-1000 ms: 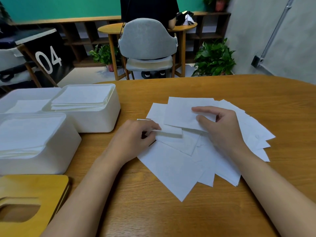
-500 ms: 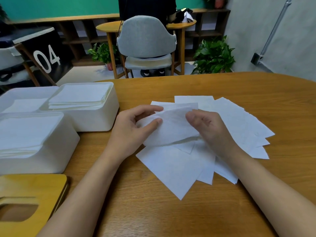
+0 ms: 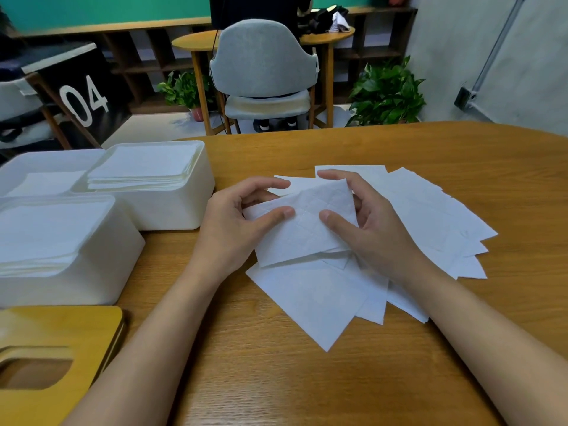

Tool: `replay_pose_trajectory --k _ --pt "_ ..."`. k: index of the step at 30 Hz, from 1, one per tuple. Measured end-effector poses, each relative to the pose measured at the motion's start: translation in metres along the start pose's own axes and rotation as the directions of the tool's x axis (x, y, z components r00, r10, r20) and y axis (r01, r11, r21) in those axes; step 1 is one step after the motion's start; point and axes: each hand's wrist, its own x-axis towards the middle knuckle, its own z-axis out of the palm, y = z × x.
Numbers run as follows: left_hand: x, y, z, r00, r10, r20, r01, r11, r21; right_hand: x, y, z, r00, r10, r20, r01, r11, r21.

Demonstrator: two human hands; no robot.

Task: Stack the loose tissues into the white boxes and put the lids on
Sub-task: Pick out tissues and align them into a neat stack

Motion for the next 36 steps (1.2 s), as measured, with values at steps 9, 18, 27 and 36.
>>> replay_pose_trajectory --k 9,18,27,36 --pt "0.003 -0.007 0.000 0.997 0.072 0.018 -0.074 0.985 0.155 -0.001 0.000 -0.001 0.998 -0.053 0.027 0.054 0.998 -0.044" --pt "0.002 -0.007 0.010 0.998 0.043 -0.055 -0.043 0.999 0.005 0.000 0.001 -0.010 0.999 -0.024 0.035 0.026 0.998 -0.063" --pt "-0.002 -0.016 0.011 0.955 0.180 0.234 -0.259 0.891 0.372 0.007 0.012 -0.019 0.966 0.040 -0.255 -0.069 0.992 -0.103" --pt "-0.001 -0.025 0.009 0.923 0.069 0.379 -0.242 0.869 0.431 0.009 0.018 -0.019 0.958 0.023 -0.285 -0.069 0.986 -0.152"
